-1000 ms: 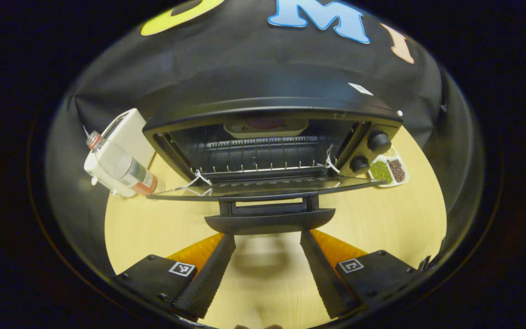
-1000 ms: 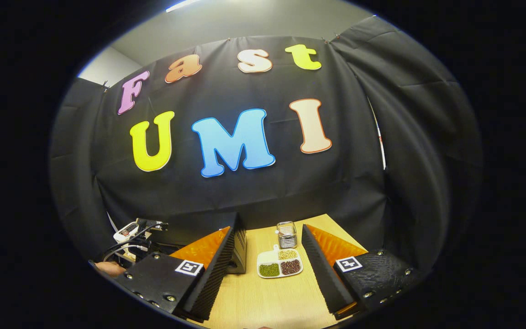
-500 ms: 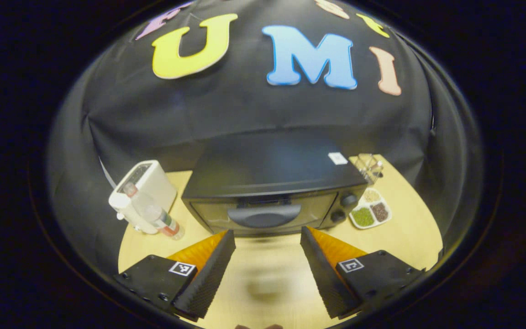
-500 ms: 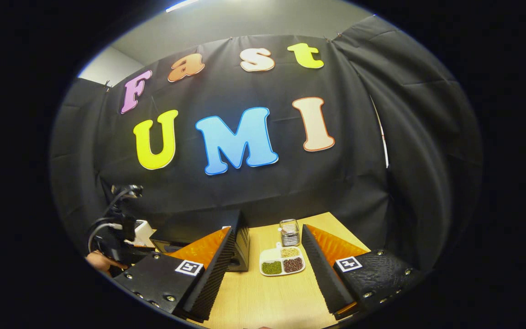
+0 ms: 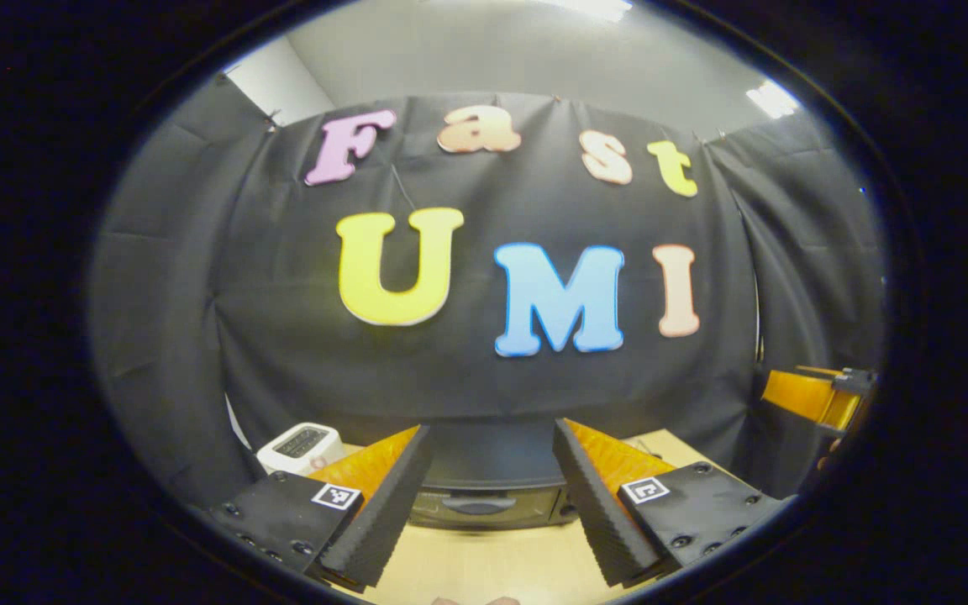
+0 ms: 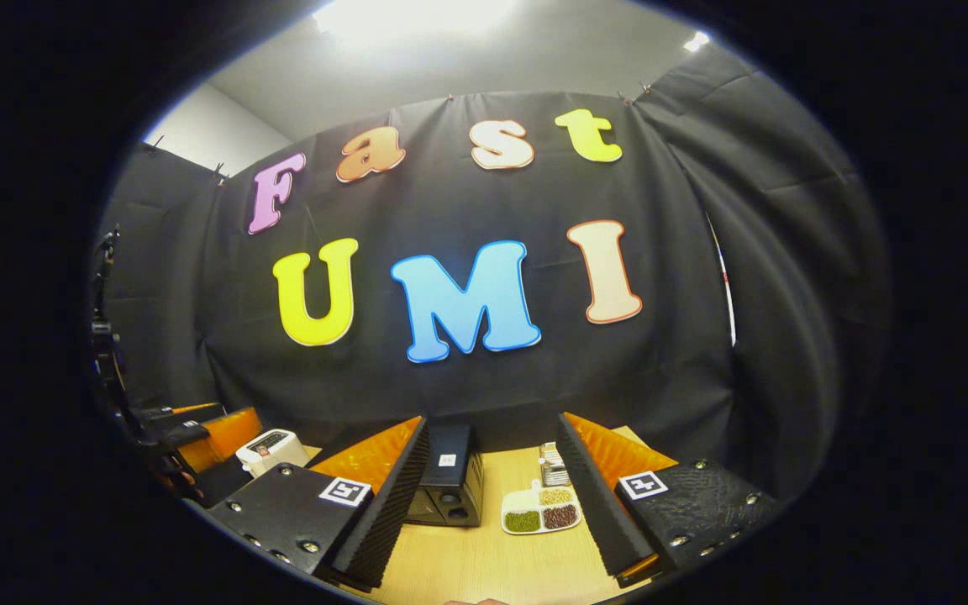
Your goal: Open the electric oven with the left hand, put the food in, and close the electric oven.
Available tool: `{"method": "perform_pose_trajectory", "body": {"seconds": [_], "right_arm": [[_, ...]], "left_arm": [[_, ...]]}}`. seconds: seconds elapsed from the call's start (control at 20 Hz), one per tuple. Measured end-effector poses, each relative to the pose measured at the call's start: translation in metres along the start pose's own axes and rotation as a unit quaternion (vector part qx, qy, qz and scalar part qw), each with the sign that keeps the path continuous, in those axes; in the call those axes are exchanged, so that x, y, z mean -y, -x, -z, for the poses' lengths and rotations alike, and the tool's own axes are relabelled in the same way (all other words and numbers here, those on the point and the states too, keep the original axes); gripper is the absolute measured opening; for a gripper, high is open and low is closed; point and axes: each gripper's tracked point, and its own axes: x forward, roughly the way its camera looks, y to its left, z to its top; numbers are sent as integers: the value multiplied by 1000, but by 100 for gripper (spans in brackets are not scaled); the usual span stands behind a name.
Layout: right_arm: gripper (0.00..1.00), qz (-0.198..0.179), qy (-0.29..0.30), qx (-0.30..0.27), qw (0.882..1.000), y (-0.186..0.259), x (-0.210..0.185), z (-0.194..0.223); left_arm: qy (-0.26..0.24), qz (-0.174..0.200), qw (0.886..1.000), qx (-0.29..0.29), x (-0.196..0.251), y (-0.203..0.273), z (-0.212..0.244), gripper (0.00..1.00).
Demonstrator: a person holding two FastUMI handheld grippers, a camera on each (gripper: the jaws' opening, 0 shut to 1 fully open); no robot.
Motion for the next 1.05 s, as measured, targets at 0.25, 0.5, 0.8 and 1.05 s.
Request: {"method": "perform_pose_trajectory", "body": {"seconds": [0.25,0.5,0.8,1.05], "right_arm": [[93,-7,2,34,999,7,-13,-33],[93,-12,3,41,999,11,-23,-40],[93,-18,13,40,999,15,-33,-36],[94,-13,11,33,999,17,-39,-30]], "left_arm": [[32,23,997,64,7,31,-49,100],[18,24,998,55,12,32,-45,98],[10,32,998,58,15,34,-46,100],[12,35,998,54,4,37,-40,100]]}}
